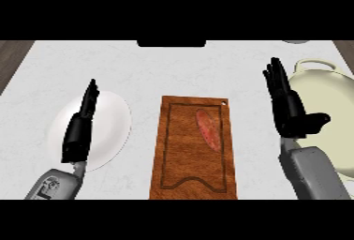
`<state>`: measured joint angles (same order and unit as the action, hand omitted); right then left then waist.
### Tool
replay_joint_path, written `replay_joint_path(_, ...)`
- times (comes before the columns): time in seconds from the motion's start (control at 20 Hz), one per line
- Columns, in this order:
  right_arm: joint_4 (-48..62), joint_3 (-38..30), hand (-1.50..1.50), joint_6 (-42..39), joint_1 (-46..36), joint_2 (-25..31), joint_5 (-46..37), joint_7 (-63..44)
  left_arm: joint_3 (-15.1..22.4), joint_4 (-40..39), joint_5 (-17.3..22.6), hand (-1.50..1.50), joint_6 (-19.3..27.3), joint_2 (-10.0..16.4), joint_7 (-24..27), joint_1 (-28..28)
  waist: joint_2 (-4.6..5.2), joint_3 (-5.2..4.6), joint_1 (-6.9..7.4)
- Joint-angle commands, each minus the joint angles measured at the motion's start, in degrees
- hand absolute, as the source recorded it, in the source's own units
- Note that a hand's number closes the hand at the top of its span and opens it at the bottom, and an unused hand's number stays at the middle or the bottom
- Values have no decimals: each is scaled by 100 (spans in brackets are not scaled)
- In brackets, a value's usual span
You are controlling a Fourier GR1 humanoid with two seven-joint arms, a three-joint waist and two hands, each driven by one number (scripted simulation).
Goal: Pick the sweet potato from the cutting board and place it in the pot
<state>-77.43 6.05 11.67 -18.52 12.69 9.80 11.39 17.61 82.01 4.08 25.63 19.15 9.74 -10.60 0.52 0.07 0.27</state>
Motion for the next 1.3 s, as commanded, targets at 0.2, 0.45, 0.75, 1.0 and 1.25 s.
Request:
replay_joint_path(0.2, 474, -39, 150, -219, 398, 724, 69, -2153, -601, -28, 279, 0, -331, 880, -930, 565, -61, -15, 61)
replay_joint_path(0.45, 74, 766, -150, 1268, 731, 1584, -2585, -921, -659, -253, 502, 0, -572, 957, -941, 1004, -104, -27, -21)
replay_joint_path(0.75, -2012, 1160, -150, 1209, 1794, 1337, -2891, -1912, -999, 69, 566, 0, -991, 1123, -1133, 1148, -73, -12, -67)
replay_joint_path(1.0, -2248, 1145, -150, -207, 974, 1951, -2758, -3293, -1051, 331, 596, 0, -1104, 1219, -1419, 1190, -66, -14, -1)
replay_joint_path(1.25, -2184, 1694, -150, -1199, -457, 1582, -2811, -4919, -1061, 113, 508, 0, -1129, 1115, -1299, 1029, -43, -22, 105)
